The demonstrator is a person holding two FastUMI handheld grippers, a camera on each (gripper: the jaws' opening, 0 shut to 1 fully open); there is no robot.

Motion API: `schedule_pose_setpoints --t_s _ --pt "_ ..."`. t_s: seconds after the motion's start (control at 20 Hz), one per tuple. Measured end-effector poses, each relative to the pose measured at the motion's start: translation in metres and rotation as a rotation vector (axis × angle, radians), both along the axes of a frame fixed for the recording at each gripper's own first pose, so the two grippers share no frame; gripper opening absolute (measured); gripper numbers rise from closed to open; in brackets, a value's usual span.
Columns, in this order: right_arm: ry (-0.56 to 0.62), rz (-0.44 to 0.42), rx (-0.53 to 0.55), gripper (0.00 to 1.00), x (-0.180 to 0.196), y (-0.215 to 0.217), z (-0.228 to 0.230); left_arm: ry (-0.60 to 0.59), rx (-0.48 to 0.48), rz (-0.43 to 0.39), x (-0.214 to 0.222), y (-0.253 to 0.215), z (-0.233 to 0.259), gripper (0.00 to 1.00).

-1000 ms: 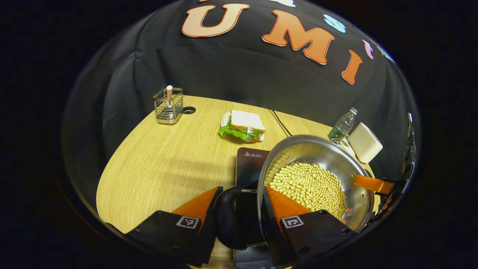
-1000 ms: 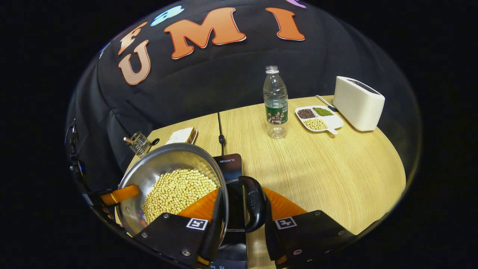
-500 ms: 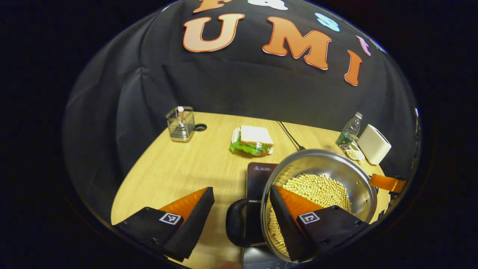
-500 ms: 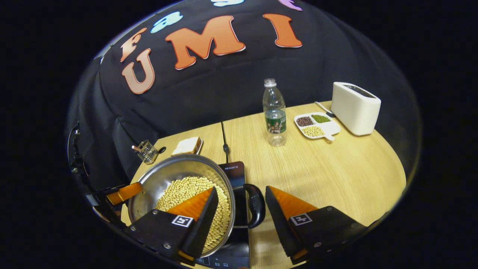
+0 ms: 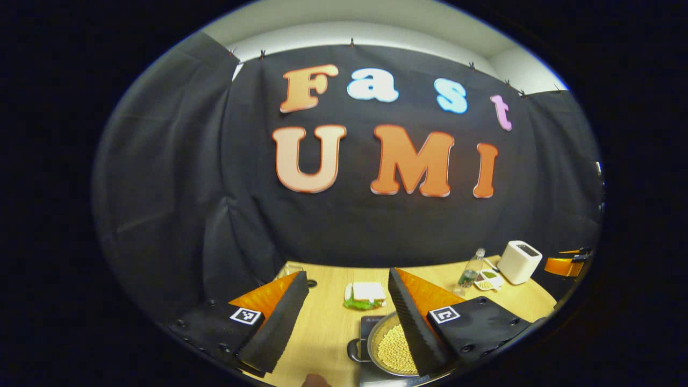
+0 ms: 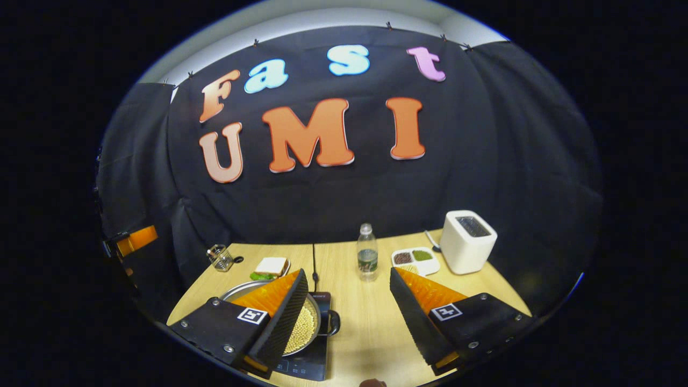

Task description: First push the handle of the pot to place it horizontally, then grasp the pot with both hands and set it on the induction cooktop.

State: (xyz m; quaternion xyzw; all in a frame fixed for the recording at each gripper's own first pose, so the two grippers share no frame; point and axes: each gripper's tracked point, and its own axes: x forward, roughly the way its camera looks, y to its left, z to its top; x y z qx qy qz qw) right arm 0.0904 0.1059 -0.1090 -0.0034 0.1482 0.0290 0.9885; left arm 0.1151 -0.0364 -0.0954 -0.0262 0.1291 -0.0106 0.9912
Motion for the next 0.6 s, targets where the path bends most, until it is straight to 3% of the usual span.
schedule_pose_setpoints --t_s 0.25,0.5,0.6 --pt "-0.186 -0.038 -0.064 0.95 -0.041 -0.030 0.098 -0.108 -0.040 -0.026 -0.048 0.026 0.092 0.99" --pt "-0.318 -0.096 -0.122 0.95 -0.080 -0.064 0.156 -0.234 0.044 0.099 -0.075 0.086 0.162 0.97" --pt "-0.334 -0.108 -0.106 0.95 -0.088 -0.066 0.161 -0.274 0.055 0.107 -0.086 0.086 0.172 0.99"
